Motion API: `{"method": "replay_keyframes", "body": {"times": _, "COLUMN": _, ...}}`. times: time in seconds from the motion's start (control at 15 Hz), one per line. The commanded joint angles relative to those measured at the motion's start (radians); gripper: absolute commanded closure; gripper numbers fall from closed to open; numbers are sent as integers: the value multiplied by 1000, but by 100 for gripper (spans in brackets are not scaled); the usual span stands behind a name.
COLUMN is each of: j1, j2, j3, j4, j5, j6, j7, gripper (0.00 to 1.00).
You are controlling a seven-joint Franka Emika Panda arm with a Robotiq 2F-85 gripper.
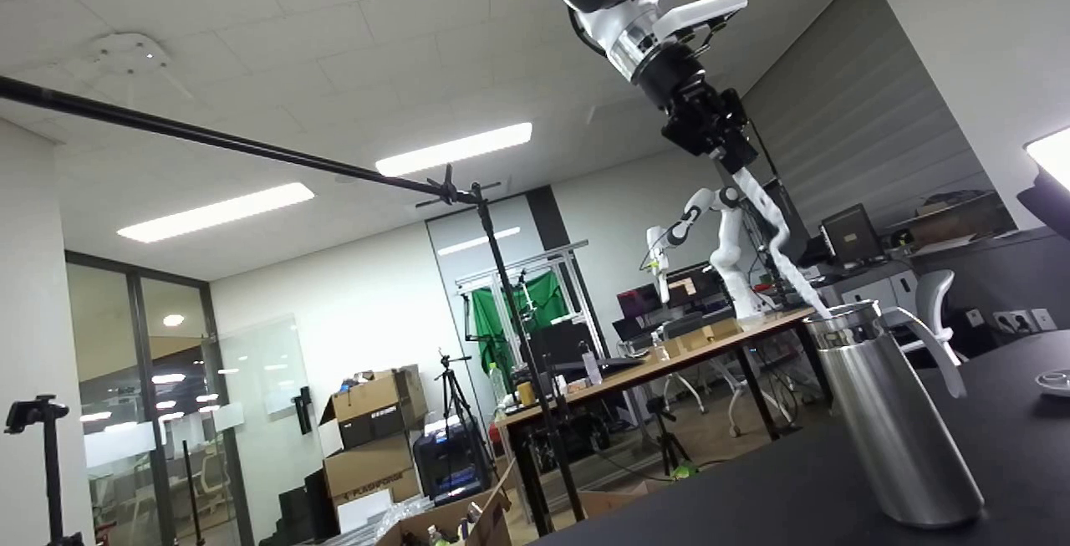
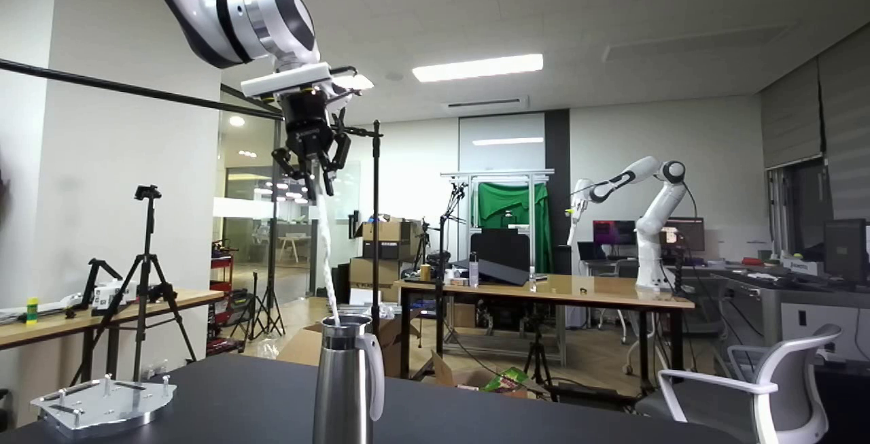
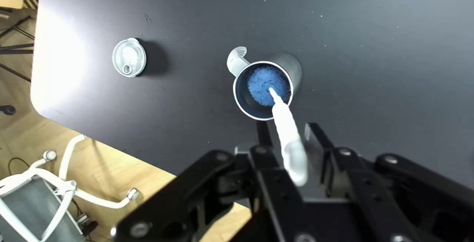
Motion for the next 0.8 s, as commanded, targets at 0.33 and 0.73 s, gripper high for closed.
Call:
{"method": "replay_keyframes", "body": {"times": 0.33, "j1": -3, "j2": -10, "j3": 4, "j4": 8, "j5": -11, "j6": -23, "j7": 13, "gripper": 4}}
{"method": "replay_keyframes", "body": {"times": 0.73, "j1": 2, "j2": 1, "j3": 11, "j4": 0, "j5": 0, "j6": -6, "j7": 1, "gripper": 0}}
